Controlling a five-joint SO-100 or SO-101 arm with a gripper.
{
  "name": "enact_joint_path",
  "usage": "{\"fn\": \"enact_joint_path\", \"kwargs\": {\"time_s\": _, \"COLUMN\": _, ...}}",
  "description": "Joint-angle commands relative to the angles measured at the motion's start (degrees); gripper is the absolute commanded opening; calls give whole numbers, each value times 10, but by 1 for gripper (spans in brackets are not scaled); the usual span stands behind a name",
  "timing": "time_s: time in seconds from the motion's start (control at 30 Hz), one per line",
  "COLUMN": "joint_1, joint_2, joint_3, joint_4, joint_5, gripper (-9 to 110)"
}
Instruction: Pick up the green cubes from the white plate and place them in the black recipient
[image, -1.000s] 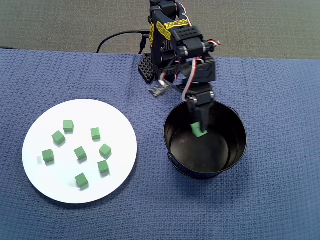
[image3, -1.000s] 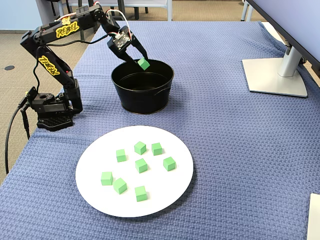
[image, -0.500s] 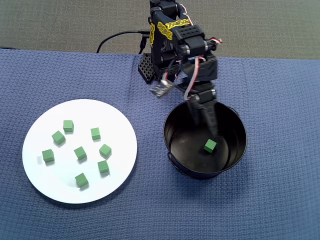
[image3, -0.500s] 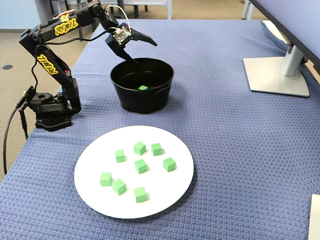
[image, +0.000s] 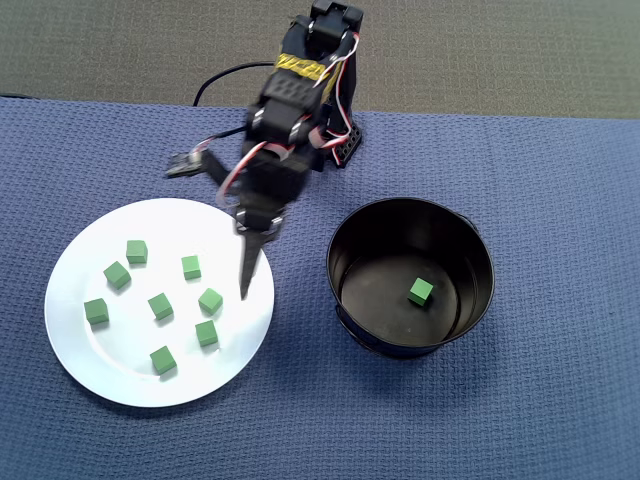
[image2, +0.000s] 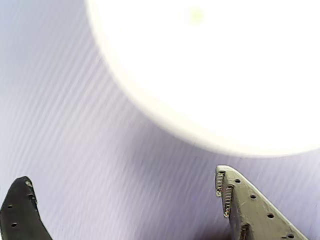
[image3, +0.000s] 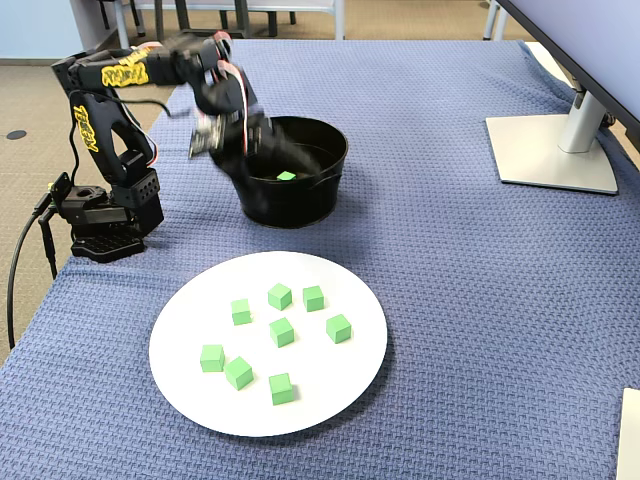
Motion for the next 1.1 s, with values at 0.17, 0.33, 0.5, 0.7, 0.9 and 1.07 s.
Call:
{"fn": "enact_joint_path", "kwargs": {"time_s": 0.17, "joint_1": 77, "joint_2": -110, "joint_3": -43, "joint_4": -15, "joint_5": -65, "gripper": 39}}
{"fn": "enact_joint_path", "kwargs": {"time_s": 0.33, "joint_1": 110, "joint_2": -173, "joint_3": -70, "joint_4": -25, "joint_5": -55, "gripper": 38}}
{"fn": "enact_joint_path", "kwargs": {"time_s": 0.5, "joint_1": 126, "joint_2": -214, "joint_3": -91, "joint_4": -47, "joint_5": -16, "gripper": 35}}
{"fn": "enact_joint_path", "kwargs": {"time_s": 0.7, "joint_1": 126, "joint_2": -229, "joint_3": -96, "joint_4": -62, "joint_5": 58, "gripper": 27}}
{"fn": "enact_joint_path", "kwargs": {"time_s": 0.9, "joint_1": 105, "joint_2": -221, "joint_3": -92, "joint_4": -59, "joint_5": 161, "gripper": 25}}
{"fn": "enact_joint_path", "kwargs": {"time_s": 1.07, "joint_1": 79, "joint_2": -256, "joint_3": -127, "joint_4": -38, "joint_5": 200, "gripper": 26}}
